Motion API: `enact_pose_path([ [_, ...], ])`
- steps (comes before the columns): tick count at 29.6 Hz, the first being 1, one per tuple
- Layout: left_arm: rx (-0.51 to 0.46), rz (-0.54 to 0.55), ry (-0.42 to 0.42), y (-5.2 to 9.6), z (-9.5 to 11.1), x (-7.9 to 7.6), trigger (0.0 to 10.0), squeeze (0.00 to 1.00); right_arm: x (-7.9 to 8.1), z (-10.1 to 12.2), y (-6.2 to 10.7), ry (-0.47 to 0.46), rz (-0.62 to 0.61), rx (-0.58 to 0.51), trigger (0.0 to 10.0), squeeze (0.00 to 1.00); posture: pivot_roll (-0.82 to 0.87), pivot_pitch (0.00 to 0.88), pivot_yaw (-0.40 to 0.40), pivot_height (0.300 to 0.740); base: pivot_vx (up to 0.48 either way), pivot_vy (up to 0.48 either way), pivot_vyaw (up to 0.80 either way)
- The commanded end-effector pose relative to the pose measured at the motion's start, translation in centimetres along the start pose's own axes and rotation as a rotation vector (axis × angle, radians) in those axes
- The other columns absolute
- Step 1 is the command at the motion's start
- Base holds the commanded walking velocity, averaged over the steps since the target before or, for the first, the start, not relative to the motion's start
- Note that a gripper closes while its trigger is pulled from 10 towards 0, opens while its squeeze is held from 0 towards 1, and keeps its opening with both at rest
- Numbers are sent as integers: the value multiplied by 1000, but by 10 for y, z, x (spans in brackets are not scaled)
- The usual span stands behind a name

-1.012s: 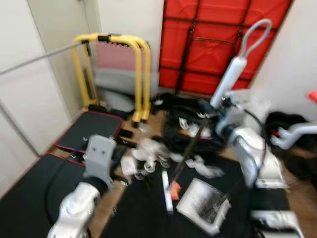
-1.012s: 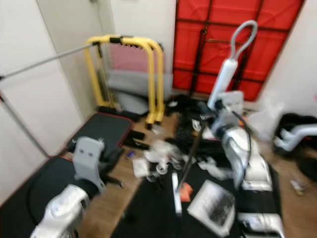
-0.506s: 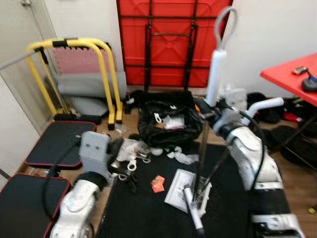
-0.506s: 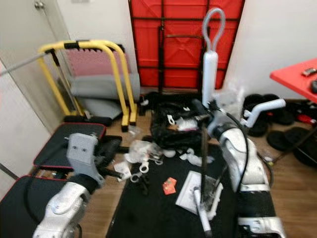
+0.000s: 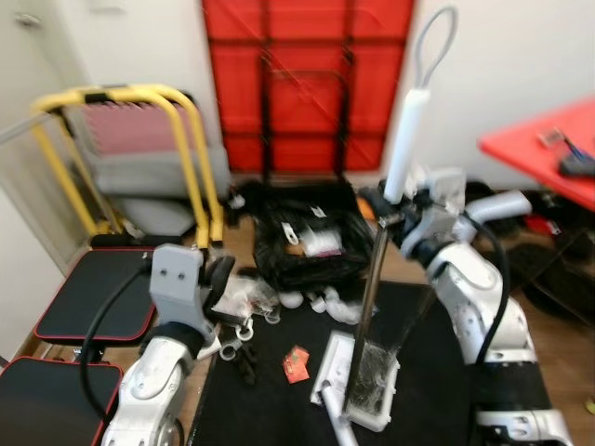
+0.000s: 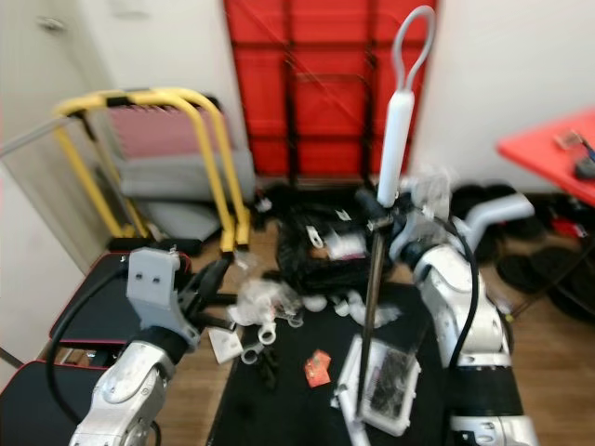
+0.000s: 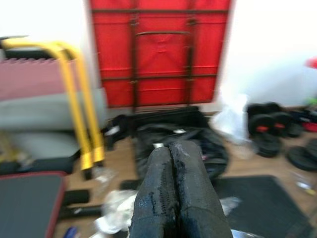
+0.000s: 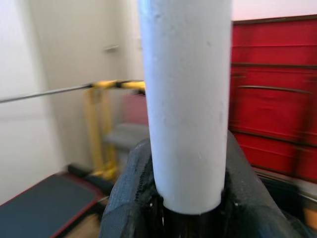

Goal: Sweep floor

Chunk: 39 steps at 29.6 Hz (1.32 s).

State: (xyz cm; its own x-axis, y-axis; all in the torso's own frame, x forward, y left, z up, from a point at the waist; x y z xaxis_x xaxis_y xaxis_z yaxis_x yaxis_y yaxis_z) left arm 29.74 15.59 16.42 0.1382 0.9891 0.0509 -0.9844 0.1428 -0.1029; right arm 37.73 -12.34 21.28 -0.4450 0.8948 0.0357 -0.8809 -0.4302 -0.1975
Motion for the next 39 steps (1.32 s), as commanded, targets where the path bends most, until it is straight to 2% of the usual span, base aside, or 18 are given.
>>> enact_pose_path([
  [1,-4,-14,18,0,0,-3,10000,0,-2,17,-1,-6,-7,-67,10000,0,-81,0,-54,740,360,0,0],
  [13,-5,-12,20,1,1,-3,10000,0,-8,20,-3,-57,-37,-78,10000,0,-82,4,-55,740,359,0,0],
  [14,2,-8,18,1,-1,-3,10000,0,-16,15,-5,-72,-95,-47,10000,0,-82,8,-56,740,0,0,0],
  [16,6,-4,17,1,-1,-2,10000,0,-20,13,-6,-73,-123,-33,10000,0,-82,8,-56,740,0,0,0],
  [17,12,3,17,1,-3,-2,10000,0,-28,5,-8,-46,-178,18,10000,0,-82,9,-55,740,0,0,0],
  [21,16,8,17,2,-3,-1,10000,0,-35,-1,-11,-38,-212,61,10000,0,-77,16,-56,740,0,0,0],
  [24,16,8,18,3,-3,-1,10000,0,-36,0,-12,-46,-211,60,10000,0,-75,23,-55,740,0,0,0],
  [28,20,8,39,8,0,-1,10000,0,-38,10,-21,-107,-210,15,10000,0,-63,46,-54,740,0,0,0],
  [39,45,10,75,20,4,2,10000,0,-46,17,-36,-80,-277,8,10000,0,-47,111,-39,740,0,0,0],
])
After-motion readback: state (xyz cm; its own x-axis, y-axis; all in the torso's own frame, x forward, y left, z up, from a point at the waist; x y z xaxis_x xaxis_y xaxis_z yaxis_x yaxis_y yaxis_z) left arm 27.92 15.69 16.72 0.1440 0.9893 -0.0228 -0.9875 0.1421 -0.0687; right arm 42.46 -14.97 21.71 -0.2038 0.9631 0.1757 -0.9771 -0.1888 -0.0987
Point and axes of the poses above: a point about 5 cm out from each wrist's last joint towards the gripper, its own y axis pointing back from the gripper into the wrist, its own z axis along the axis of the wrist's last joint, x = y × z, the point moved 6 cm from there along -y, pointing out of the wrist towards the gripper
